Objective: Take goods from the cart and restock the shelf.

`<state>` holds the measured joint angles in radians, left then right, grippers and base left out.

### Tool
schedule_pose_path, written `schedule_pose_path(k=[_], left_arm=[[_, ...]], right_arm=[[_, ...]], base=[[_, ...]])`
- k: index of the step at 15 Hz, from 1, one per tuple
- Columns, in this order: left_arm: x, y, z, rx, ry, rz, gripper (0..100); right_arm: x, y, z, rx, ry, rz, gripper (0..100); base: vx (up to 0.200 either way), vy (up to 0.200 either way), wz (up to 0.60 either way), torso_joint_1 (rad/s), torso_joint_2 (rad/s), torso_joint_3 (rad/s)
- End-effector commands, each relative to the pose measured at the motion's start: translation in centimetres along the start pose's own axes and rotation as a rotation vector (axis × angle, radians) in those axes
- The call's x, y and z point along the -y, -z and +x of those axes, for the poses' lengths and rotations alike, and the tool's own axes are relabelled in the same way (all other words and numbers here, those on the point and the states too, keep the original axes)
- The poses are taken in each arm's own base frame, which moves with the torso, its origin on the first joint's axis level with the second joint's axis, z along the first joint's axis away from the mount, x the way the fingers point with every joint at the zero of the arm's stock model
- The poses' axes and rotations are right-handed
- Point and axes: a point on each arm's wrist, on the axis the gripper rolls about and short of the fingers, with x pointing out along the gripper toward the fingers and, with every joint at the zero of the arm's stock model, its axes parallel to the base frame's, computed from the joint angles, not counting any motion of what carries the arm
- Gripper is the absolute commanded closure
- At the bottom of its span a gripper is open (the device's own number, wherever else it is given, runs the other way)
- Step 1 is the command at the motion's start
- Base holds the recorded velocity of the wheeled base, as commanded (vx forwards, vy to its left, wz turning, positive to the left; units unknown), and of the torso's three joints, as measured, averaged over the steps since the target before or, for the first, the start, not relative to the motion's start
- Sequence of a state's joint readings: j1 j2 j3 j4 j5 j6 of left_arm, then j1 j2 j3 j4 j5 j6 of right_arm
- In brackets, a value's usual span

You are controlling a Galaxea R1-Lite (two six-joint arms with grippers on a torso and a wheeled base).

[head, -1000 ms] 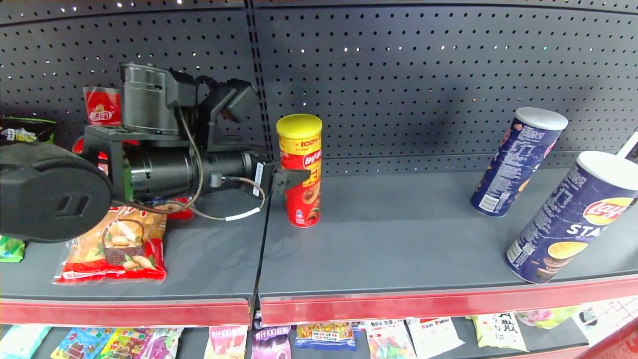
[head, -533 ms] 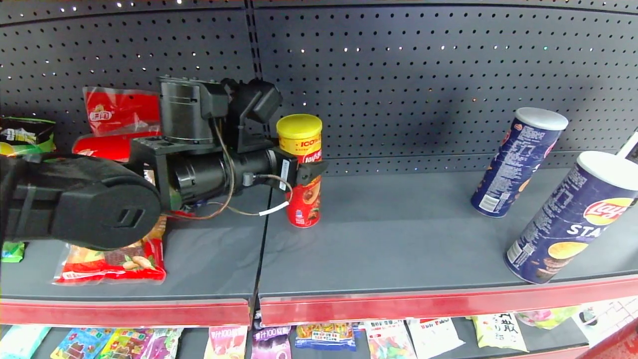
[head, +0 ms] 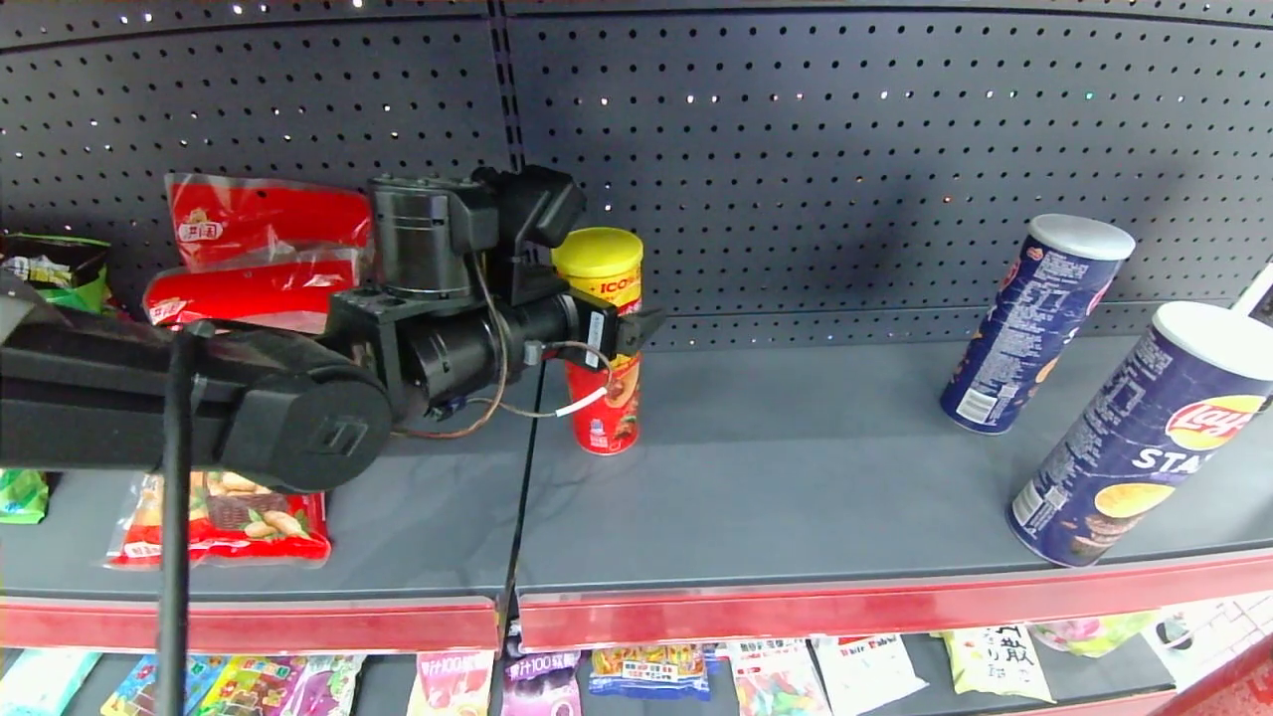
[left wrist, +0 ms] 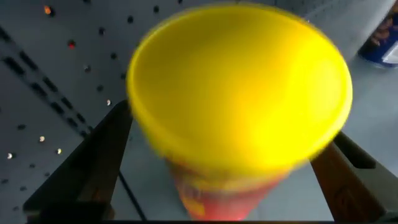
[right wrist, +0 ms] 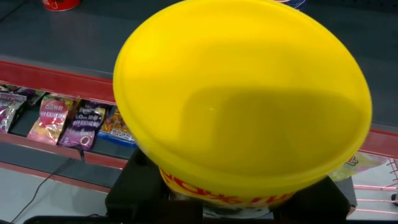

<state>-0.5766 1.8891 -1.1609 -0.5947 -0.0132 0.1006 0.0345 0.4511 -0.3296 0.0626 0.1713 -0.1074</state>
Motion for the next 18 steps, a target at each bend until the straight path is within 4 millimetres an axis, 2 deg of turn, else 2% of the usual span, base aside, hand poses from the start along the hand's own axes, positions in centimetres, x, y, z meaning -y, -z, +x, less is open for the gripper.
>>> schedule_pose_path(k=[1, 4, 5, 9, 13, 15, 18], left_arm=[[0.2, 0.7, 0.7, -0.011, 0.000, 0.001, 0], [0.3, 1.1, 1.1, -0.016, 0.004, 0.004, 0], [0.2, 1.0, 1.1, 0.005, 0.005, 0.004, 100], [0.2, 0.8, 0.6, 0.012, 0.026, 0.004, 100], [-0.2, 0.0, -2.7, -0.005, 0.214, -0.005, 100], [-0.7, -0.9, -6.0, -0.014, 0.387, -0.017, 100], [-1.8, -1.1, -6.9, -0.006, 0.452, -0.011, 100]], right_arm=[[0.0, 0.0, 0.0, -0.001, -0.003, 0.000, 100], [0.0, 0.0, 0.0, -0.002, 0.000, 0.006, 100], [0.0, 0.0, 0.0, -0.002, 0.000, 0.006, 100], [0.0, 0.0, 0.0, -0.003, 0.000, 0.007, 100], [0.0, 0.0, 0.0, 0.000, 0.000, 0.006, 100], [0.0, -0.1, 0.0, 0.003, 0.001, 0.006, 100], [0.0, -0.3, 0.0, 0.004, 0.001, 0.005, 100]], base=[[0.000, 0.000, 0.00, 0.000, 0.00, 0.000], [0.000, 0.000, 0.00, 0.000, 0.00, 0.000], [0.000, 0.000, 0.00, 0.000, 0.00, 0.000], [0.000, 0.000, 0.00, 0.000, 0.00, 0.000], [0.000, 0.000, 0.00, 0.000, 0.00, 0.000], [0.000, 0.000, 0.00, 0.000, 0.00, 0.000], [0.000, 0.000, 0.00, 0.000, 0.00, 0.000]])
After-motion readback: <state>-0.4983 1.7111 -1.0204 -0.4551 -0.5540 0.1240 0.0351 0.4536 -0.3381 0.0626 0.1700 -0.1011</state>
